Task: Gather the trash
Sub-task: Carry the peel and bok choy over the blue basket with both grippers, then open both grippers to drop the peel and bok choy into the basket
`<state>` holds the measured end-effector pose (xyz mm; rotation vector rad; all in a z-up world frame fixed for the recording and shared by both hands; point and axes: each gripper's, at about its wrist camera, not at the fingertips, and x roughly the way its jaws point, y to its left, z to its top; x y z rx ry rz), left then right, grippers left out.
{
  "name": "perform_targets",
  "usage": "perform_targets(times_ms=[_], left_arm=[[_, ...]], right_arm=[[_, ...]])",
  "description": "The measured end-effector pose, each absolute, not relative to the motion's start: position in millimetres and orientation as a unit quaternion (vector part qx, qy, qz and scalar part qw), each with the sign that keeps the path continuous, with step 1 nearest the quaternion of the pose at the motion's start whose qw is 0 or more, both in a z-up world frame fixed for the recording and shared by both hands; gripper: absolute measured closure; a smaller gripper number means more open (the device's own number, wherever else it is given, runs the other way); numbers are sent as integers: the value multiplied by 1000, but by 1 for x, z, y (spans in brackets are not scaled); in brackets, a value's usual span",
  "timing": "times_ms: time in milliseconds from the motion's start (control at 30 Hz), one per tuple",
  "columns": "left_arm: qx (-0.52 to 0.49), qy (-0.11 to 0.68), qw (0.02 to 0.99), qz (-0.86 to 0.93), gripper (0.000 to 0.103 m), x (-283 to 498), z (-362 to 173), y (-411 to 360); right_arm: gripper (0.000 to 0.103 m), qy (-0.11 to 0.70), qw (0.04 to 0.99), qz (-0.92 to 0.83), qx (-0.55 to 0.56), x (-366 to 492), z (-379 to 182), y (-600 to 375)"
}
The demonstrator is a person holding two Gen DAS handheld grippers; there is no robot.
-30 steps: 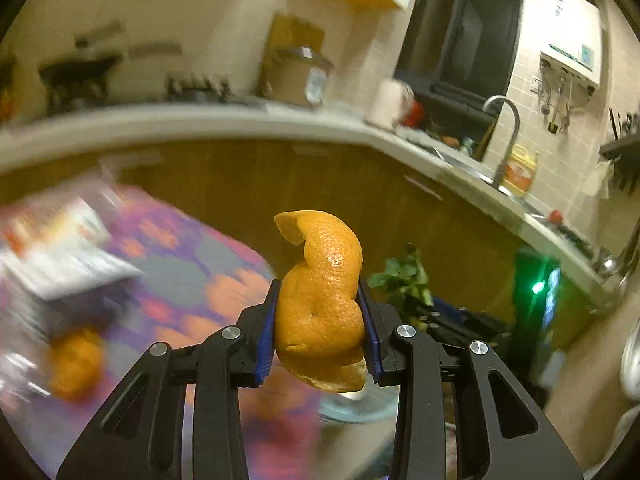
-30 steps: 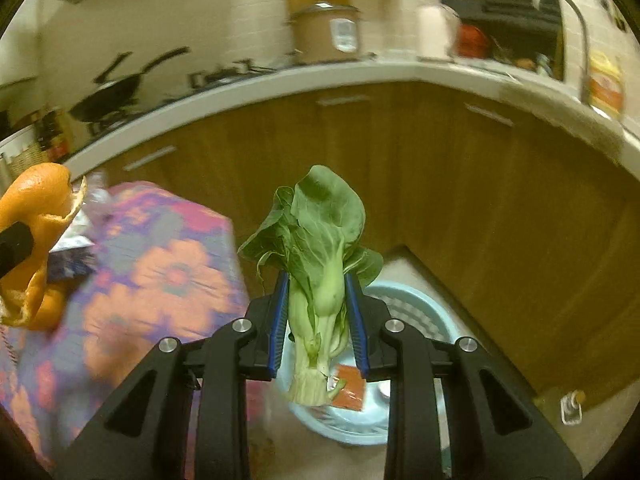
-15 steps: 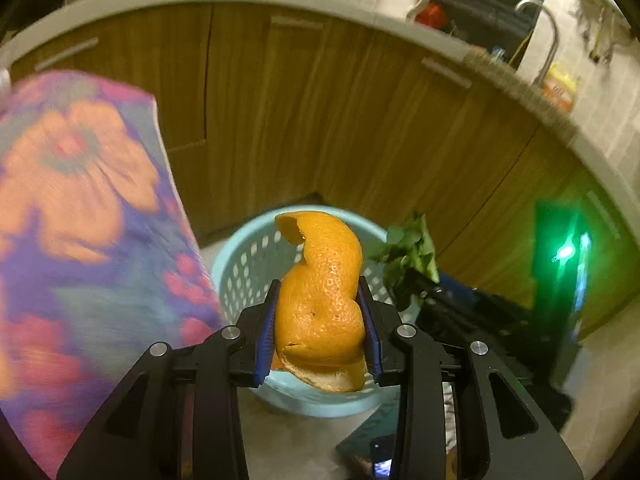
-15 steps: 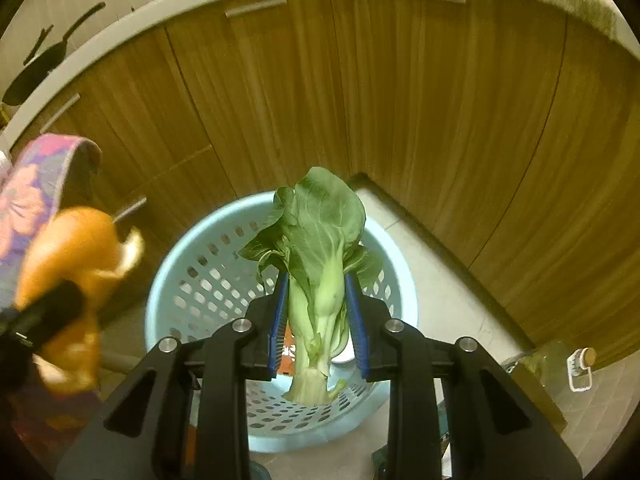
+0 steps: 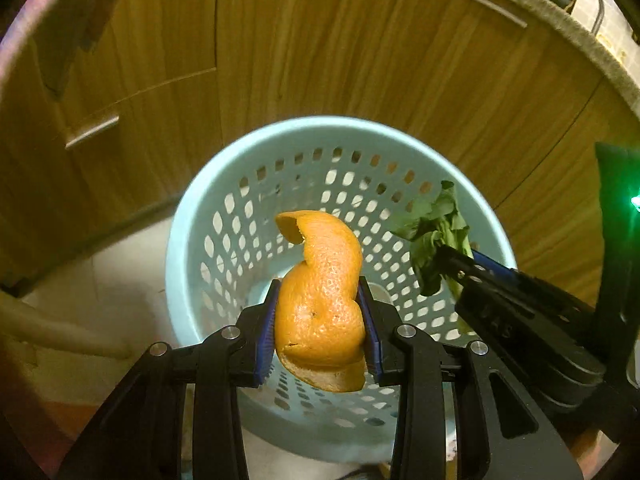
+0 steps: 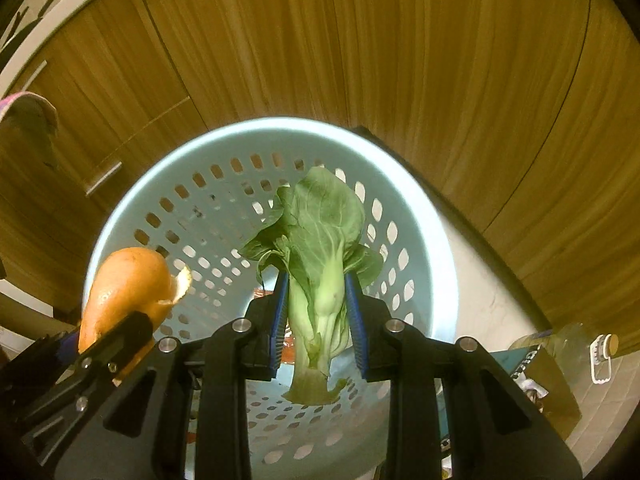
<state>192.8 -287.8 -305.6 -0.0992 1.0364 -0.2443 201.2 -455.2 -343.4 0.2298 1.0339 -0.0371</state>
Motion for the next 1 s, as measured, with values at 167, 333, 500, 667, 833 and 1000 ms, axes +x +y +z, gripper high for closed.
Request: perform_targets(times_ms=[167,333,500,667,833,1000], left_arm=[[-43,498,858,-119,68,200,-311,-295],[-43,499,858,-113,67,198,-313,-294],[-42,503,855,-117,64,196,-311,-298],[-41,501,856,-124,64,190,-306,-301],[-40,496,856,-136,62,182,-296,-307],[-37,492,859,-140,62,171,-287,-310]], right_arm=[[76,500,860,-17,101,199,-350,-455],[75,500,859,-16,109,197,-347,-459],[62,489,865,-14,111,187,-335,-466],[62,480,869,-16,118,182,-324,-469],[62,477,872,-16,113,180,-313,-467],[62,470,876,-18,112,173,-299,-465]])
